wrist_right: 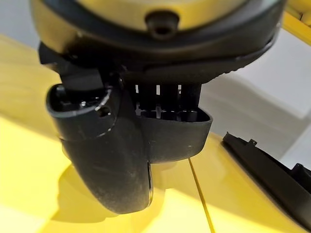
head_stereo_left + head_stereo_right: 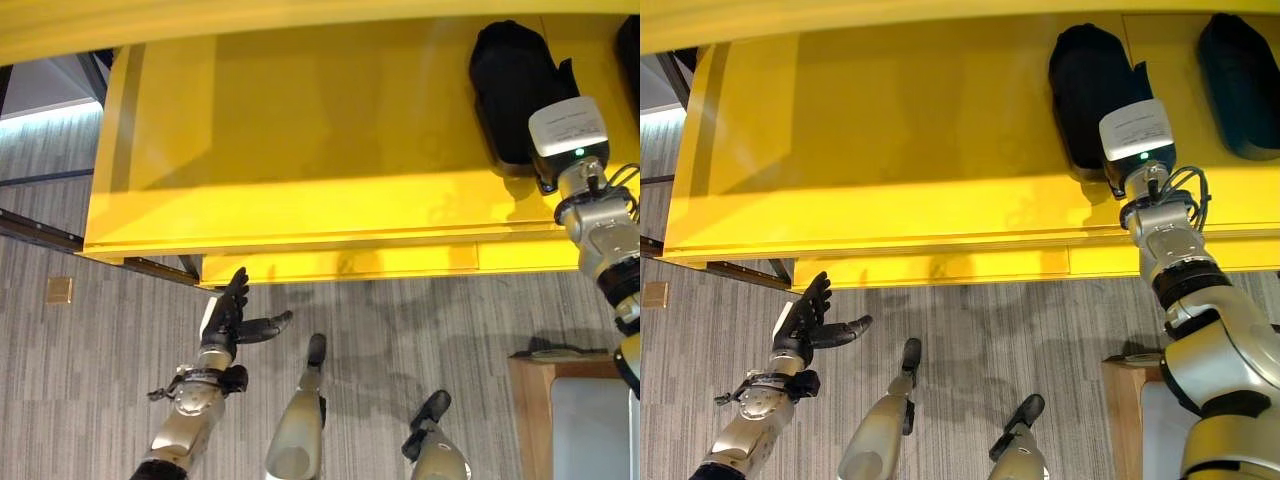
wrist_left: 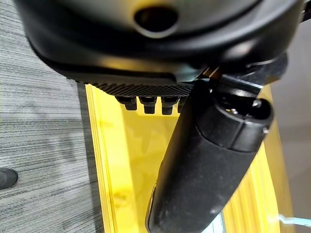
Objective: Move parts from the plastic box to the shelf.
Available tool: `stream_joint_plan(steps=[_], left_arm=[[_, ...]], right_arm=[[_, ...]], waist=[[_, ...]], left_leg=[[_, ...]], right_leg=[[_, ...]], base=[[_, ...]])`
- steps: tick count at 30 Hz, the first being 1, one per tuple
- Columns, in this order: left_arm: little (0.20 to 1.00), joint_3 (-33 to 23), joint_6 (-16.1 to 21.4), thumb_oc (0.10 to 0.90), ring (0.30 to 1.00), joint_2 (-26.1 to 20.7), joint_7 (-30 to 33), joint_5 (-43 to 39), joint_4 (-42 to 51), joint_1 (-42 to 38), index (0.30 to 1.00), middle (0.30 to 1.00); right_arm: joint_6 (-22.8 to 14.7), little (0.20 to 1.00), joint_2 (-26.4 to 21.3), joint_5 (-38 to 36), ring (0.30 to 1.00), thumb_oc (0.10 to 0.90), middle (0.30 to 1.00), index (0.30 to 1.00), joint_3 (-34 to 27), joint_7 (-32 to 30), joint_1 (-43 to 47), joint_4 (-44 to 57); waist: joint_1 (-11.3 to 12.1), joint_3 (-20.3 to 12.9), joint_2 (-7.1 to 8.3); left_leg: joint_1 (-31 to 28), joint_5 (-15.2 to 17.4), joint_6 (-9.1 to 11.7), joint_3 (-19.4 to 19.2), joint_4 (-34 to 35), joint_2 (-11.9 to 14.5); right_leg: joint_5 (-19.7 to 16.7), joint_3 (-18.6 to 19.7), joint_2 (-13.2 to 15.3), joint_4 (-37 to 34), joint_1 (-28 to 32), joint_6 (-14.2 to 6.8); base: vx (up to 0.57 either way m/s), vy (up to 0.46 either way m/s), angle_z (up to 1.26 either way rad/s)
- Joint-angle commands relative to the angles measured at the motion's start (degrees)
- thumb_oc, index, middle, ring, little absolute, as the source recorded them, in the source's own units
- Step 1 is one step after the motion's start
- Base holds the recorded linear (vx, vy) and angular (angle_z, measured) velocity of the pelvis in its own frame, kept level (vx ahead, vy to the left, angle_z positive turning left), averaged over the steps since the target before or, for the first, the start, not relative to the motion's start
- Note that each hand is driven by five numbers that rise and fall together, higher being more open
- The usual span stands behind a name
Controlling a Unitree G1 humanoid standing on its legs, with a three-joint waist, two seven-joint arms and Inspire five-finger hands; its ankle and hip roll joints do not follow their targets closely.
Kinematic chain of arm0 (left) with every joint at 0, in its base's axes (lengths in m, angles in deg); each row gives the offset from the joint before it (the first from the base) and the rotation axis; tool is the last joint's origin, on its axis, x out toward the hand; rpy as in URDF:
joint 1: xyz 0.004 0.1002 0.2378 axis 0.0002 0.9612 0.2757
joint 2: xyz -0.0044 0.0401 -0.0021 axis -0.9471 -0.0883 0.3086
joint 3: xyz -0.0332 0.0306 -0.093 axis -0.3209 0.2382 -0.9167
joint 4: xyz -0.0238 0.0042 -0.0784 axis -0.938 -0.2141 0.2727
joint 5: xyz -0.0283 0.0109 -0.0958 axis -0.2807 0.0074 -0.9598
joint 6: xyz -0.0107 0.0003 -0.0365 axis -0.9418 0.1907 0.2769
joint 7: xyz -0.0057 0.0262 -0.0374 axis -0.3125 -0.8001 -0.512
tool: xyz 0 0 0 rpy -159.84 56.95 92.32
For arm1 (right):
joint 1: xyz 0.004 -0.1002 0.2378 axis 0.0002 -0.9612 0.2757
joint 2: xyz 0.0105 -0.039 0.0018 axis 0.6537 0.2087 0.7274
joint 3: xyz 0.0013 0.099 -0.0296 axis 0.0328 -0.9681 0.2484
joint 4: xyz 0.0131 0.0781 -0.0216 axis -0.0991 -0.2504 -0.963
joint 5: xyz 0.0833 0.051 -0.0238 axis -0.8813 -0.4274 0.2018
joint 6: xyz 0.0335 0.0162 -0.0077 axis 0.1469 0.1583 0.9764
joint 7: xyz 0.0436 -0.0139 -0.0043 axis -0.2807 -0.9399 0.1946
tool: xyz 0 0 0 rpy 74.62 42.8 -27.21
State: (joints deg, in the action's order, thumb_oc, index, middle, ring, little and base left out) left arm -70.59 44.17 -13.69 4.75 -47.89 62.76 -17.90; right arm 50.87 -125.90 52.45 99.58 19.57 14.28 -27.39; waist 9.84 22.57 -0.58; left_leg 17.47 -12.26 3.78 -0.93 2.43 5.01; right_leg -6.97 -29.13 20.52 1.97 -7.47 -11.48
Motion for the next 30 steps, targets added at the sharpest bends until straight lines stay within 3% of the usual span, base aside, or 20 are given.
stream_joint_plan(steps=[1, 8, 17, 18, 24, 30], left_arm=[[1.000, -2.08, 5.26, 0.900, 1.000, -1.75, 1.38, -1.50, 3.29, -2.20, 1.000, 1.000], [1.000, -1.51, 5.37, 0.900, 1.000, -1.53, 1.49, -1.84, 2.46, -3.01, 1.000, 1.000], [1.000, -1.38, 5.26, 0.900, 1.000, -1.70, 1.92, -1.79, 1.92, -3.71, 1.000, 1.000], [1.000, -1.42, 5.27, 0.900, 1.000, -1.67, 1.97, -1.82, 1.86, -3.71, 1.000, 1.000], [1.000, -2.19, 4.97, 0.900, 1.000, -1.54, 2.37, -1.62, 1.97, -3.44, 1.000, 1.000], [1.000, -2.41, 4.88, 0.900, 1.000, -1.48, 2.73, -1.22, 2.42, -3.12, 1.000, 1.000]], right_arm=[[2.02, 0.300, -3.35, -0.33, 0.300, 0.400, 0.300, 0.300, 2.79, -1.96, 10.84, -0.70], [1.00, 0.300, -0.57, 2.87, 0.300, 0.400, 0.300, 0.300, 6.25, 0.15, 12.55, 0.97], [-0.05, 0.300, 1.50, 7.15, 0.300, 0.400, 0.300, 0.300, 8.85, 2.22, 14.18, 6.19], [-0.15, 0.300, 1.48, 7.30, 0.300, 0.400, 0.300, 0.300, 8.92, 2.35, 14.14, 7.01], [-1.55, 0.300, 0.50, 8.55, 0.300, 0.400, 0.300, 0.300, 7.82, 2.73, 14.19, 16.52], [-1.91, 0.300, 0.32, 7.20, 0.300, 0.400, 0.300, 0.300, 5.36, 1.85, 13.08, 19.43]], waist=[[1.14, 0.62, 0.80], [1.59, 0.29, 0.98], [2.47, 0.68, 1.07], [2.37, 0.44, 1.21], [2.26, 0.84, 1.40], [2.00, 1.00, 1.35]], left_leg=[[-4.50, 4.02, 0.52, -0.87, 0.69, 2.52], [-5.02, 4.87, 0.78, -0.22, 1.24, 2.33], [-4.12, 4.01, 0.29, -0.10, 1.15, 1.85], [-4.67, 4.81, 0.70, 0.31, 1.47, 1.97], [-3.96, 4.00, 0.25, -0.12, 1.20, 1.93], [-4.00, 4.07, 0.19, -0.36, 1.10, 2.10]], right_leg=[[5.01, 0.61, -0.27, 8.93, -0.87, 2.06], [5.80, 0.93, -0.17, 9.16, -0.45, 1.23], [4.77, -0.31, 0.13, 8.96, -0.80, 1.85], [5.65, 0.50, -0.05, 9.06, -0.51, 1.16], [4.83, -0.15, 0.05, 9.08, -1.22, 1.97], [4.93, 0.24, -0.06, 9.40, -1.66, 2.11]], base=[[0.00, -0.003, -0.05], [0.01, -0.002, 0.00], [0.00, 0.000, 0.00], [0.00, 0.000, 0.00], [-0.01, 0.004, 0.00], [0.00, 0.002, 0.01]])
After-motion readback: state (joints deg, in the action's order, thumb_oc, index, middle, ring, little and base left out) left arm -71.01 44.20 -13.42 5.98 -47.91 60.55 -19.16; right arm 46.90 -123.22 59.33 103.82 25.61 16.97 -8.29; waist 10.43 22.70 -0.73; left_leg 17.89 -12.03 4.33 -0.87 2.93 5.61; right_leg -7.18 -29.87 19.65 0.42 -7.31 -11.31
